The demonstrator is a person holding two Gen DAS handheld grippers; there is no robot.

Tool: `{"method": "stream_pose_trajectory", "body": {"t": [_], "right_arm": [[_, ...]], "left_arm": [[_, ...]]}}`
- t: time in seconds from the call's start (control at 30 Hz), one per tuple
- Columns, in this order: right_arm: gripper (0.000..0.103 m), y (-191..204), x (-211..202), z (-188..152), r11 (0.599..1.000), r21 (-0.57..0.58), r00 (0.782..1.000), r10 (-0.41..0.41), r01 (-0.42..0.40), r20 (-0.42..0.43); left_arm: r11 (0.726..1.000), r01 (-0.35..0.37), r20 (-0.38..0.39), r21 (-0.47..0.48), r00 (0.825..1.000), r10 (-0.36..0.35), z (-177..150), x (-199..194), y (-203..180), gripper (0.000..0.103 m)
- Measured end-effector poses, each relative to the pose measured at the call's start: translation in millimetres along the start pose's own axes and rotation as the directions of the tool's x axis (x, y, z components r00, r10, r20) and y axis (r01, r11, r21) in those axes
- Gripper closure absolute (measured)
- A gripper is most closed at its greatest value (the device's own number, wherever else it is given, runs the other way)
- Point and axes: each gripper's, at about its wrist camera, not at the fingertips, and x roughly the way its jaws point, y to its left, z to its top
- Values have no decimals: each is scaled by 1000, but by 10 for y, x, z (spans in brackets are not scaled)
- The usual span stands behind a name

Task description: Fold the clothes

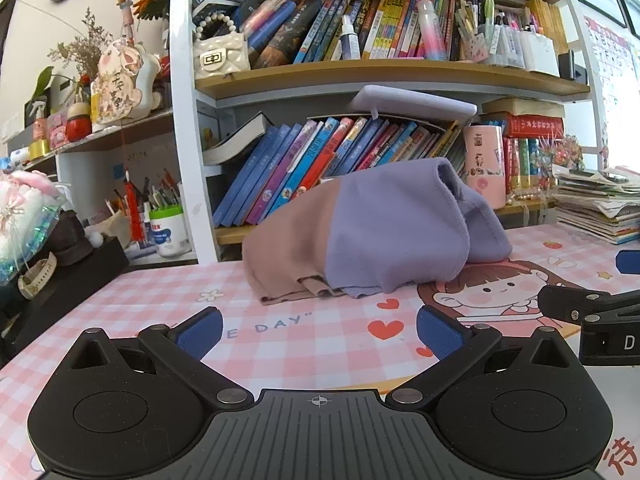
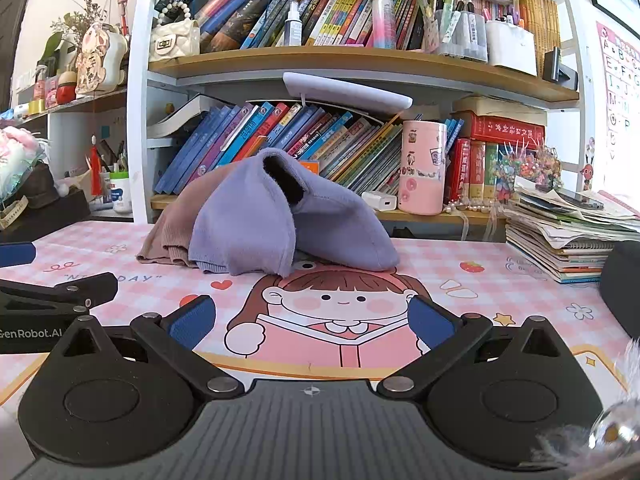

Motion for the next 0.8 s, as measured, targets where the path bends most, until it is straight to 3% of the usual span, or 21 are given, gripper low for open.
{"method": "stream_pose_trajectory", "body": {"t": [0.8], "right_arm": [[0,-3,1,-12,1000,5,1000,0,0,1]], "left_arm": [[1000,5,-14,-16,1000,-6,4,28,25,0]]}}
